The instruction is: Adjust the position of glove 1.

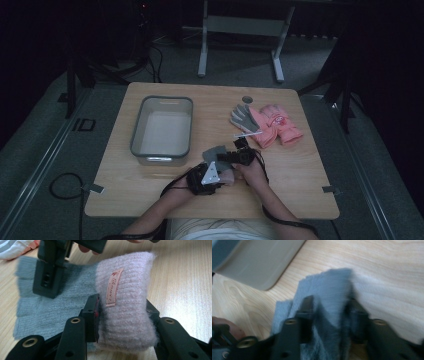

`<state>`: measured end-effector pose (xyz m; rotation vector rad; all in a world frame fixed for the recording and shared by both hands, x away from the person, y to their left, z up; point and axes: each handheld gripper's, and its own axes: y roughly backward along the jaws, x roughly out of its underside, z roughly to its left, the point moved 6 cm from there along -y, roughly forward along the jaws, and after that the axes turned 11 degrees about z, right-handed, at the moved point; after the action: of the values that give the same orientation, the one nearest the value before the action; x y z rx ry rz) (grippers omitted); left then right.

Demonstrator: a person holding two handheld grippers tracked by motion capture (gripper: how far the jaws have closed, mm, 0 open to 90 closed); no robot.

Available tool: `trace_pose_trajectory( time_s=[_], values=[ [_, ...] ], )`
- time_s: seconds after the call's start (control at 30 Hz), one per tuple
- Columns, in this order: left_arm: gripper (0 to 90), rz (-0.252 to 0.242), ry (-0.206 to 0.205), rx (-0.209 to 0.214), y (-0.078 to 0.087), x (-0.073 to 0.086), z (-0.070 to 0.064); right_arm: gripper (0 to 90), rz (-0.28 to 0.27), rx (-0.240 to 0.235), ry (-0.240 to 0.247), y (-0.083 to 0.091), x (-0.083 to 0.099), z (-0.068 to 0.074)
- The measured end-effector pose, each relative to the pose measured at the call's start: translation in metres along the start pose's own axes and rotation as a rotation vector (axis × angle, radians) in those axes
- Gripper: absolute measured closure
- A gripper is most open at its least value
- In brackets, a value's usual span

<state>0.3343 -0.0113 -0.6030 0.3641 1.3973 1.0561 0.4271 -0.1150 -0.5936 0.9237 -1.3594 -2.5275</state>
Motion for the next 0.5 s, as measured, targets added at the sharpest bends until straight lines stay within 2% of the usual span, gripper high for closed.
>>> trace_pose_trajectory(
  time_s=[0.07, 0.23, 0.5],
  values=[
    [60.0, 0.005, 0.006, 0.000, 0.001, 0.000, 0.001, 72.6, -0.010, -0.004, 0.005, 0.003, -0.003, 0.003],
    [62.2, 0.016, 0.007, -0.004, 0.007, -0.001, 0.002, 74.1, -0.026, 0.016, 0.045, 0.010, -0.005, 0.010],
    [64.4, -0.006, -0.010, -0.003, 0.024, -0.016, 0.012, 74.3, -0.071, 0.018, 0.046, 0.029, -0.013, 0.014]
  ],
)
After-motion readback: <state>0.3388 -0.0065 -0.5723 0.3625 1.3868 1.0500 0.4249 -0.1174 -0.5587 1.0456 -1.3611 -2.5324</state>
